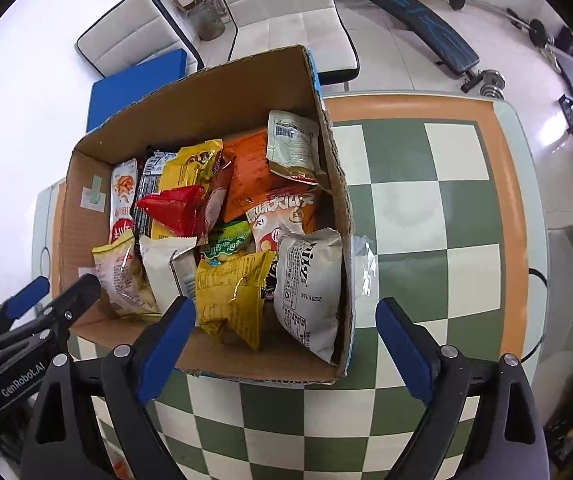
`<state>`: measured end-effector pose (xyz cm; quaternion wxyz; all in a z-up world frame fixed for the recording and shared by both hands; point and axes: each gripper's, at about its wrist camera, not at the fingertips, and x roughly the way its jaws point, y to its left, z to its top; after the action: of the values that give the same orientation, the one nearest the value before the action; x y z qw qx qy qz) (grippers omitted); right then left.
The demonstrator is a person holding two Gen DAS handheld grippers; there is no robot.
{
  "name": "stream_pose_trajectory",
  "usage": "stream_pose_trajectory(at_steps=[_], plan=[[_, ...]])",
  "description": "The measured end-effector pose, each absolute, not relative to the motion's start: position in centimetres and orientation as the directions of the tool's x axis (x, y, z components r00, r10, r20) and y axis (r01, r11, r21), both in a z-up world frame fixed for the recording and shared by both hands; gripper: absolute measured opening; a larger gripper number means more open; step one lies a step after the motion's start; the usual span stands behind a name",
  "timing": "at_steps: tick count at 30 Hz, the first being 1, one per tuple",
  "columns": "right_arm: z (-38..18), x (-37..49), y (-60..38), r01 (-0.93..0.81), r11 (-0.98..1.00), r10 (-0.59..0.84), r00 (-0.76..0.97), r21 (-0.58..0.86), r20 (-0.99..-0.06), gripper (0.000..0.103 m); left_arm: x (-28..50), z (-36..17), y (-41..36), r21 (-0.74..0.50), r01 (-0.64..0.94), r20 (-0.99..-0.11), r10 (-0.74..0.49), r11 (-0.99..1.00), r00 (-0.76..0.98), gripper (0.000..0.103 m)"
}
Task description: Organize snacks
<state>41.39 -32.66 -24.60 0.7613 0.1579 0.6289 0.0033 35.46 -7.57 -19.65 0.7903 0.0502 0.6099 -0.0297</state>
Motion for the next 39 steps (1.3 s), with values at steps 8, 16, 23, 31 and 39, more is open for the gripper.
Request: stream_pose_trajectory(at_steps=[8, 16, 23, 31, 39], plan=[[-23.2, 40.2, -31.5, 0.174, 0.962, 0.166, 0.231, 0.209, -0.958, 0.095, 34.1, -18.2, -7.1, 0.048, 0.112, -0.963, 0.017, 0.993, 0.268, 0.096], [-19.1, 37.0, -30.9, 0.155, 0.968, 0.141, 0.315, 0.198, -0.938, 0.095, 30.9, -14.4, -6.0, 0.036, 0.103, -0.948, 0.001, 0.994, 0.318, 0.096], [-14.8, 32.7, -30.3, 0.134, 0.965, 0.16, 0.388, 0.227, -0.907, 0.095, 27.1, -10.3, -5.3, 0.038, 0.101, -0.93, -0.002, 0.994, 0.367, 0.096], [-9.9, 27.5, -29.4, 0.111, 0.966, 0.159, 0.465, 0.235, -0.871, 0.095, 22.5, -6.4, -4.3, 0.037, 0.102, -0.906, -0.009, 0.994, 0.422, 0.096], [-5.6, 22.0, -29.3, 0.106, 0.962, 0.162, 0.518, 0.251, -0.84, 0.095, 18.4, -2.9, -4.1, 0.024, 0.128, -0.894, -0.036, 0.992, 0.446, 0.096]])
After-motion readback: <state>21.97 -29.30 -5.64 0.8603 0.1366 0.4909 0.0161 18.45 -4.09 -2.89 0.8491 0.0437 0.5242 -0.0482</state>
